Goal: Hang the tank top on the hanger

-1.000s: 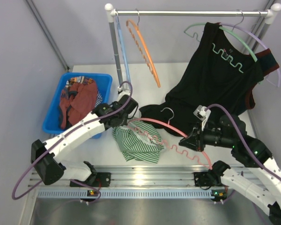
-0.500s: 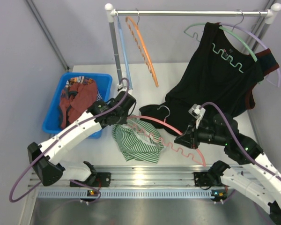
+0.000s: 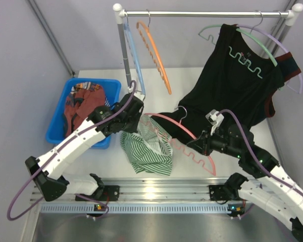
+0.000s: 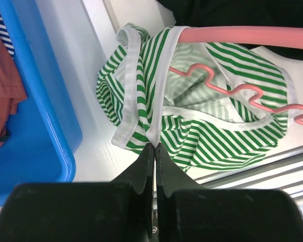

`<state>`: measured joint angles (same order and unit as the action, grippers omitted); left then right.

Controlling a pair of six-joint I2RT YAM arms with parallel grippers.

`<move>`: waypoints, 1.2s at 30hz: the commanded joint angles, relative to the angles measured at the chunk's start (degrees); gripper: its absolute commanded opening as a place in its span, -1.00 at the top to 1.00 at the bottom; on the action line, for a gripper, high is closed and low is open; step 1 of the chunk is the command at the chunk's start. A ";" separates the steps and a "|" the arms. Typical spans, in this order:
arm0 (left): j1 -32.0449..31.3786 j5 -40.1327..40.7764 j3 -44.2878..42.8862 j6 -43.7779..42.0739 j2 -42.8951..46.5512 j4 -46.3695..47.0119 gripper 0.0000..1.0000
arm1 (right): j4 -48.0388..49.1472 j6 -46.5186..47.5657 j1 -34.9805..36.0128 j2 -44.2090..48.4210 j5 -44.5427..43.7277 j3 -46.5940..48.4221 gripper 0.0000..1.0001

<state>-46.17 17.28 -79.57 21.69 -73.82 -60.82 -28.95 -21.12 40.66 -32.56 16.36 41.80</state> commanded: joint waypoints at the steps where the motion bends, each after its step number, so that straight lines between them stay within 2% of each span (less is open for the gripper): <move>1: 0.21 -1.55 -4.10 -1.57 2.28 -2.46 1.00 | 8.38 0.20 0.47 0.57 -1.52 0.39 1.00; 5: 0.12 1.17 -5.77 -1.31 2.19 -3.87 1.00 | 10.75 0.91 2.13 -0.05 6.13 -0.05 1.00; 12: 0.21 4.43 -9.98 -1.04 1.23 -6.06 1.00 | 8.74 3.28 7.94 2.15 8.51 0.12 1.00; 18: 0.12 4.17 -11.31 -1.65 0.96 -7.38 1.00 | 11.63 2.67 9.78 2.32 6.94 -1.28 1.00; 21: 0.12 0.32 -11.40 -2.71 1.48 -6.95 1.00 | 13.30 2.93 9.78 1.27 4.82 -1.72 1.00; 27: -0.41 -4.18 -11.75 -3.85 2.28 -6.60 1.00 | 18.31 4.25 9.87 -2.86 1.40 -1.02 1.00; 30: -0.76 -5.67 -11.22 -4.20 2.37 -6.77 1.00 | 19.63 5.39 10.05 -4.97 2.36 -0.06 1.00; 36: -1.90 -5.15 -10.69 -3.15 2.98 -5.10 1.00 | 21.30 7.85 13.82 -9.19 0.09 0.74 1.00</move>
<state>-47.51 12.91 -89.06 18.70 -73.10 -66.94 -15.00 -15.77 52.12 -41.52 18.13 39.81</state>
